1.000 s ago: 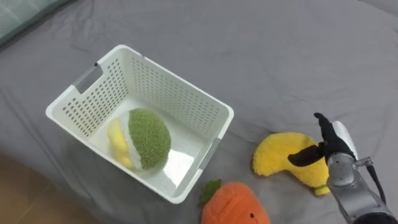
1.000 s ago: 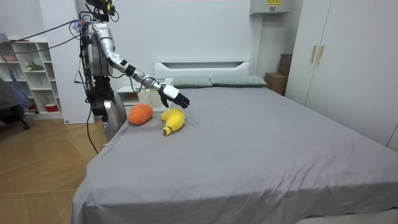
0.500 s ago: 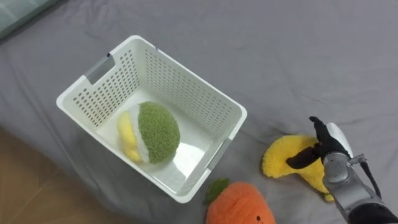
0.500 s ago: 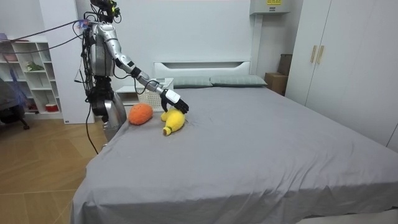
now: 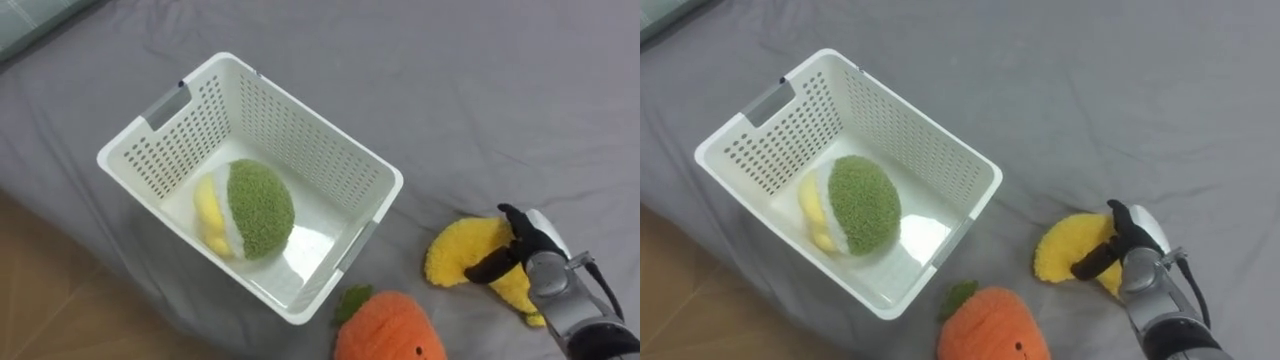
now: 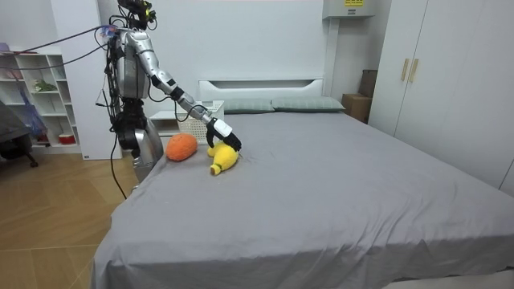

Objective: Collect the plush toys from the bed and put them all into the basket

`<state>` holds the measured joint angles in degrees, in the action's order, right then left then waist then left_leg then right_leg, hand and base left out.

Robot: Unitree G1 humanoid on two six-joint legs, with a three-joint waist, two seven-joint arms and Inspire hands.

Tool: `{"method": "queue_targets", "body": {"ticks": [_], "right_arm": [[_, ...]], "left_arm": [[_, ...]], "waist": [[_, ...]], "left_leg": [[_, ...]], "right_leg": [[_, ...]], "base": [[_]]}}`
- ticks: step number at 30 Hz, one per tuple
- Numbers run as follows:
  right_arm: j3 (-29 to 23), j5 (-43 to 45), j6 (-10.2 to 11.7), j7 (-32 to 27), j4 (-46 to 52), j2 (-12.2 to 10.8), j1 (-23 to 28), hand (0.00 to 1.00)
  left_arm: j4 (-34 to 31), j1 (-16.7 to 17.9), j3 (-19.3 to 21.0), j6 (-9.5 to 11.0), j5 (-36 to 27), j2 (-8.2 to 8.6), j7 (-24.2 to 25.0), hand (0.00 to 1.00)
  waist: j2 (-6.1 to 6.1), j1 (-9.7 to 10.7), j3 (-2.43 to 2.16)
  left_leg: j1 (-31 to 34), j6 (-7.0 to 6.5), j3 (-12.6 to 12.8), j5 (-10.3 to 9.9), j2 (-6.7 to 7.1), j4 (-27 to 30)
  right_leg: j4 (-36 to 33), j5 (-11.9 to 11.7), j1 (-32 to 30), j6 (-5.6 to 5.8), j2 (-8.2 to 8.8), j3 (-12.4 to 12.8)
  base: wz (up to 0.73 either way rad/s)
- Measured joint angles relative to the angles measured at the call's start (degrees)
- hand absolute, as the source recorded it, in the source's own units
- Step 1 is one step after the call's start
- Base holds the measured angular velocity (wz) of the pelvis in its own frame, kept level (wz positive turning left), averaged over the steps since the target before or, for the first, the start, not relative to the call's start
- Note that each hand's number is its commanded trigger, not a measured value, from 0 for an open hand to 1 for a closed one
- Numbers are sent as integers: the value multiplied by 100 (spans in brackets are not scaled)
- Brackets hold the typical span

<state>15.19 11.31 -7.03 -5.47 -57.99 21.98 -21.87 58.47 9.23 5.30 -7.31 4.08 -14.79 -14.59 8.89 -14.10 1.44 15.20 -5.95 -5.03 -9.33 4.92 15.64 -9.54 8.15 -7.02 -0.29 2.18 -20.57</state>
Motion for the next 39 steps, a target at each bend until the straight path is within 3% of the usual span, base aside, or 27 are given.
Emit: {"method": "queue_targets", "body": {"ticks": [2,3,4,6,12,19,31,39], "right_arm": [[118,49,-23,158,-8,52,0,2],[162,78,-43,260,-37,55,4,10],[165,99,-44,309,-53,54,6,59],[165,161,-57,438,-143,54,9,100],[161,368,-152,521,-183,55,0,100],[143,532,-316,753,-179,54,32,100],[106,618,-226,869,-36,54,80,100],[17,909,-235,868,753,118,244,100]], "left_arm": [[9,-1,-3,-24,-1,-4,8,0],[49,-1,-6,-27,-1,-4,16,0],[66,-5,-7,-25,3,-3,23,0],[104,-6,-7,-36,0,-7,40,0],[122,-4,-7,-27,1,-15,48,0],[126,-4,14,-111,6,-14,130,0],[121,8,26,-138,-5,-14,120,0],[60,12,31,-139,0,29,121,0]], "waist": [[13,3,-7],[30,4,-8],[35,4,-8],[56,2,-17],[127,-12,-57],[92,-33,-33],[1,-27,-46],[-32,69,-62]], "left_leg": [[-10,1,0,1,0,-1],[-31,2,0,2,-1,-3],[-48,2,0,2,-1,-6],[-137,2,-16,1,1,-23],[-200,4,-42,2,10,0],[-180,3,-145,36,68,-5],[-314,-5,-107,71,69,-46],[-495,2,-100,77,72,-112]], "right_leg": [[-1,0,8,0,0,3],[-3,0,26,0,0,6],[-2,0,44,0,0,6],[-2,0,132,0,-1,-1],[-4,0,234,0,-1,-1],[-3,2,240,4,29,-60],[32,6,339,10,47,-79],[91,7,511,13,40,-37]], "base": [[0],[0],[0],[2],[1],[6],[-1],[-1]]}}
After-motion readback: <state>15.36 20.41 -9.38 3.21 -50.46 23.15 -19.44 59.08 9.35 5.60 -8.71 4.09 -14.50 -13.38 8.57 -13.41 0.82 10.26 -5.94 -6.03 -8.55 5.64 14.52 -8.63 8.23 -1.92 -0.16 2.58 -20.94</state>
